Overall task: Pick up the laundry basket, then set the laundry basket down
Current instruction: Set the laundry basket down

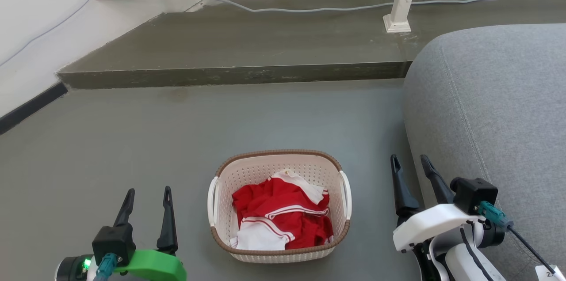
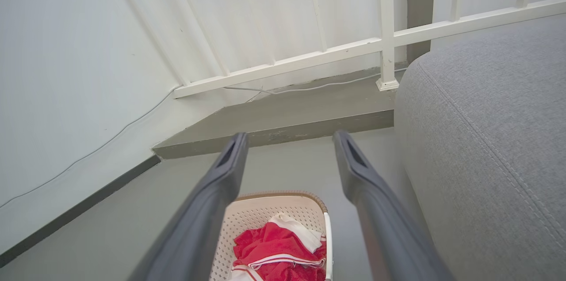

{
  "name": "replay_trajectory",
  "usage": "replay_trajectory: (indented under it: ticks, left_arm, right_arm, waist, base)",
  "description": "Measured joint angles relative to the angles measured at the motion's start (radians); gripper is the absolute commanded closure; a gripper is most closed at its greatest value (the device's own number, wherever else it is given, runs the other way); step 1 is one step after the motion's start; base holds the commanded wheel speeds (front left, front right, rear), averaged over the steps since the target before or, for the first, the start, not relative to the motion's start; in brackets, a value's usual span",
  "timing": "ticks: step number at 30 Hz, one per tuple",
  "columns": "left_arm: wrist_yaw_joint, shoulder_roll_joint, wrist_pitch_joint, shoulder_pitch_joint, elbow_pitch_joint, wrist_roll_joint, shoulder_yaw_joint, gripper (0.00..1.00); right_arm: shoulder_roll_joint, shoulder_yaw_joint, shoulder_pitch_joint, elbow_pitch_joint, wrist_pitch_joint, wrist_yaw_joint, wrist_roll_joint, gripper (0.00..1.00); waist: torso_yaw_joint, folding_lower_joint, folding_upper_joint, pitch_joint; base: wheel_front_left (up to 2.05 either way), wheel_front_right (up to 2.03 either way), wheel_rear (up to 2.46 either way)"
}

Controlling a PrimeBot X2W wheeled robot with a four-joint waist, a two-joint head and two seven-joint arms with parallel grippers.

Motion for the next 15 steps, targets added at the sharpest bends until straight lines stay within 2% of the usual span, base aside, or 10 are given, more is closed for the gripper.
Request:
replay_trajectory:
  ticks: [15]
  left_arm:
    - [0.0,-0.012,0.0,0.023,-0.028,0.012,0.01,0.0]
  right_arm:
    - [0.005,-0.026,0.025,-0.035,0.0,0.0,-0.034,0.0]
  waist:
    - [0.001,0.0,0.0,0.002]
  base:
    - [0.0,0.0,0.0]
